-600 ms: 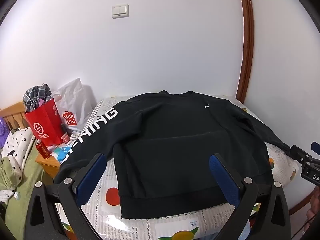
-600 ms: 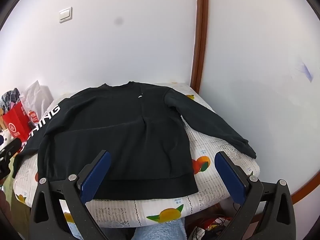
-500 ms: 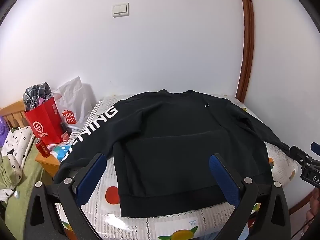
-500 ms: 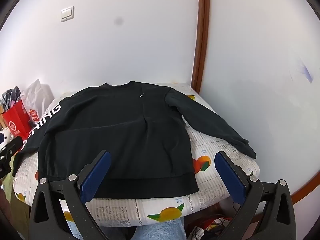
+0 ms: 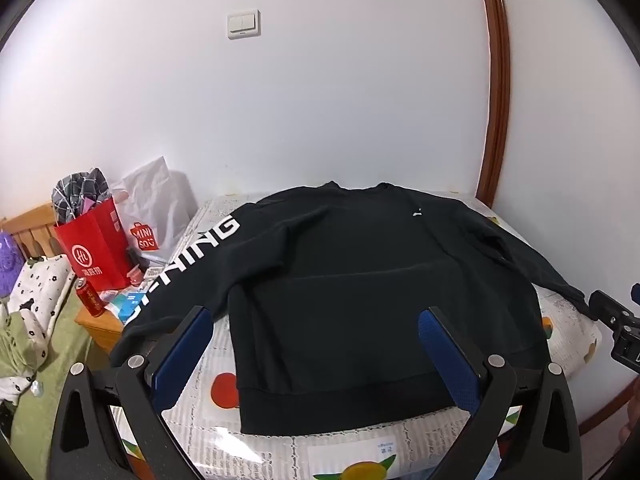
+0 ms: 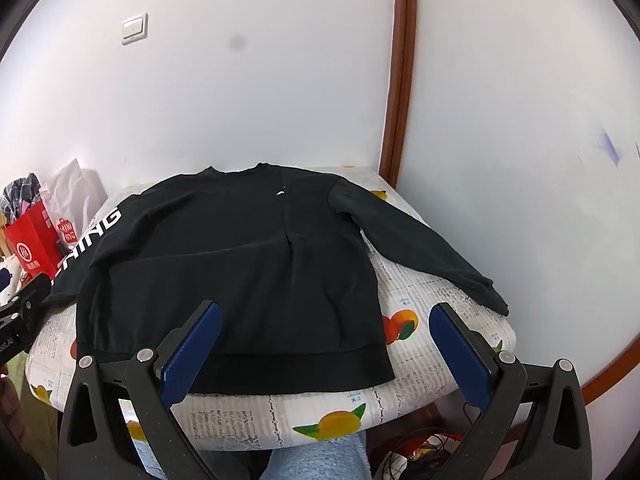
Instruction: Fold small clothes
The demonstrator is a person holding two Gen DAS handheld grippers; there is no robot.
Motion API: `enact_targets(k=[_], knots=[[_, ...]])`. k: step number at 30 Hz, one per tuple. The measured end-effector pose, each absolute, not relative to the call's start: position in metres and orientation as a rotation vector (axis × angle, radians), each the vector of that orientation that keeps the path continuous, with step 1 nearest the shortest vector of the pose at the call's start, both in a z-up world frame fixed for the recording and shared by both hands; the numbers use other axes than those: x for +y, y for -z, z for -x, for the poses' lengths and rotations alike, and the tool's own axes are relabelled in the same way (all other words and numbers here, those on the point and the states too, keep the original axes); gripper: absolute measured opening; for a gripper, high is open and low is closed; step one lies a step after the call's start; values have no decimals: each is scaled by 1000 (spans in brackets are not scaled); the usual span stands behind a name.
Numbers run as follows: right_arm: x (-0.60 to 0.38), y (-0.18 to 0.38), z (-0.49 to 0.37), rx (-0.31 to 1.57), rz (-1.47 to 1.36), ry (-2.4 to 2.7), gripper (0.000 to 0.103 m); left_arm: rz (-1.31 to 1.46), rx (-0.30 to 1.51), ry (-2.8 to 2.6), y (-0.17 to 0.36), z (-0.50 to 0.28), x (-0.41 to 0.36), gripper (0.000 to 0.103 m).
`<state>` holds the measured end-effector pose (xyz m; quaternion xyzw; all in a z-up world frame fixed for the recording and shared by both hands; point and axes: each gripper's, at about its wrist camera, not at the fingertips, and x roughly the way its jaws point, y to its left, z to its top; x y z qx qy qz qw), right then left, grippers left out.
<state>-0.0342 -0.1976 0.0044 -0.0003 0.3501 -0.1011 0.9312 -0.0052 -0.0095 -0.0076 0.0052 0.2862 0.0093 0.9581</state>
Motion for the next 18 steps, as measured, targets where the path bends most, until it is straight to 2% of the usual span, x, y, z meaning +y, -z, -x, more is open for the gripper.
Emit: enact_targets(k=[18], knots=[[-202,-7,36,706,4,199,102,27,631,37,9,-4,-12,103]])
